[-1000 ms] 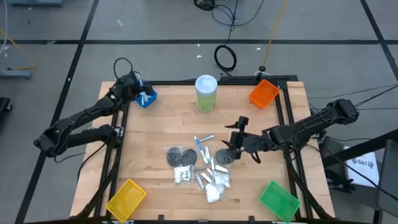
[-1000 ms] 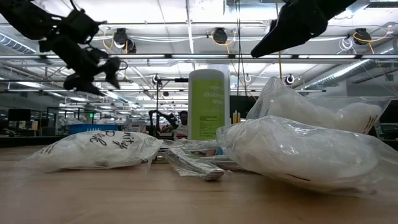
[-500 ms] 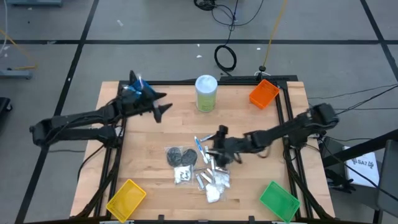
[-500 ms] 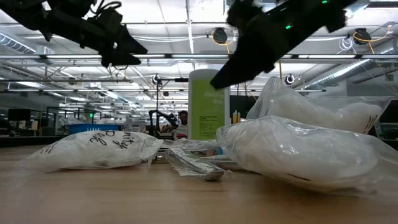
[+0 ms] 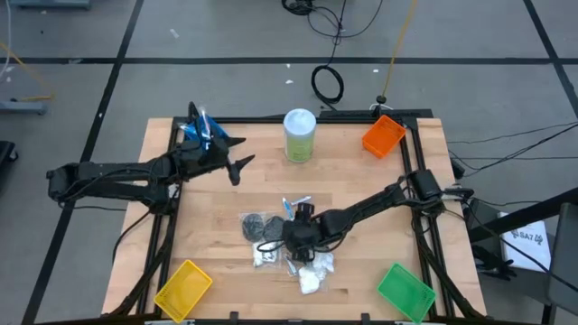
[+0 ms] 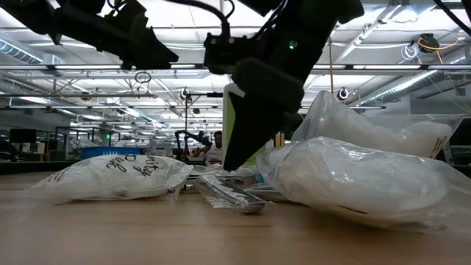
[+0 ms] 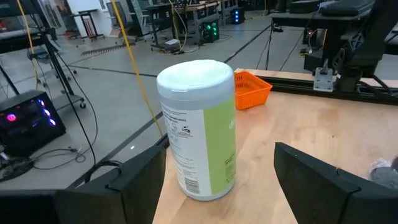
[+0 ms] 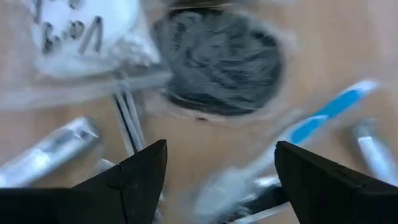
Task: Pick & Place Travel size toiletries
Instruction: Put the blue toothbrush into the blue bin
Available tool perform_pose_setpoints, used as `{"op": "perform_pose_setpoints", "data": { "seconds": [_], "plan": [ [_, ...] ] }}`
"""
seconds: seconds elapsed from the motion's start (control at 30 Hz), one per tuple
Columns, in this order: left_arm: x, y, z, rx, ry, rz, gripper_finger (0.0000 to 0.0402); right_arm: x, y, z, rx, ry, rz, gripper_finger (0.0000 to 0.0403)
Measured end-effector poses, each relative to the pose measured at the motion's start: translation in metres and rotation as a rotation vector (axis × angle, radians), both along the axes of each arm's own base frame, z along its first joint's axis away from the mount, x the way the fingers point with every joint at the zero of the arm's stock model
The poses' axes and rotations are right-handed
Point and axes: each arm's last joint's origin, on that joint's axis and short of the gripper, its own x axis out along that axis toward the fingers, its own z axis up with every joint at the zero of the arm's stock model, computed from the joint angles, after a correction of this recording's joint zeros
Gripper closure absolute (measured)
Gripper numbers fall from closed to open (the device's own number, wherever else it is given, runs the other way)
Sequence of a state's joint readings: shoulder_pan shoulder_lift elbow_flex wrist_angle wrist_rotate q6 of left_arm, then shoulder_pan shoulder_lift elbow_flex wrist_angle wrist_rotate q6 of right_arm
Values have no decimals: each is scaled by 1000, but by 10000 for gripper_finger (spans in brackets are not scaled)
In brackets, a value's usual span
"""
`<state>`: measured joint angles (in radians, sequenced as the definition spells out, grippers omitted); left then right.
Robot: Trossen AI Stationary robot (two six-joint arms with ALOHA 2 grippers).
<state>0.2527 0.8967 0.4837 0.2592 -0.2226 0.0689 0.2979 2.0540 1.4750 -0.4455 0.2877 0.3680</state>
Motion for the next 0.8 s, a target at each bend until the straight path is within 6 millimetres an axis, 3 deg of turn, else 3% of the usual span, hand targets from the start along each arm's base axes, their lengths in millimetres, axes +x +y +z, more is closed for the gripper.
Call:
{"op": "perform_pose_setpoints", "data": {
  "seconds": [0.27, 0.63, 0.8],
  "plan": [
    [0, 0, 0, 4, 2, -1, 110, -7, -10, -6, 45, 81, -166, 164],
    [0, 0, 0, 4, 3, 0, 117, -7, -19, -7, 39, 125, -133, 209],
    [0, 0, 0, 0, 1, 0, 117, -7, -27, -9, 60, 143, -147, 253]
  ]
}}
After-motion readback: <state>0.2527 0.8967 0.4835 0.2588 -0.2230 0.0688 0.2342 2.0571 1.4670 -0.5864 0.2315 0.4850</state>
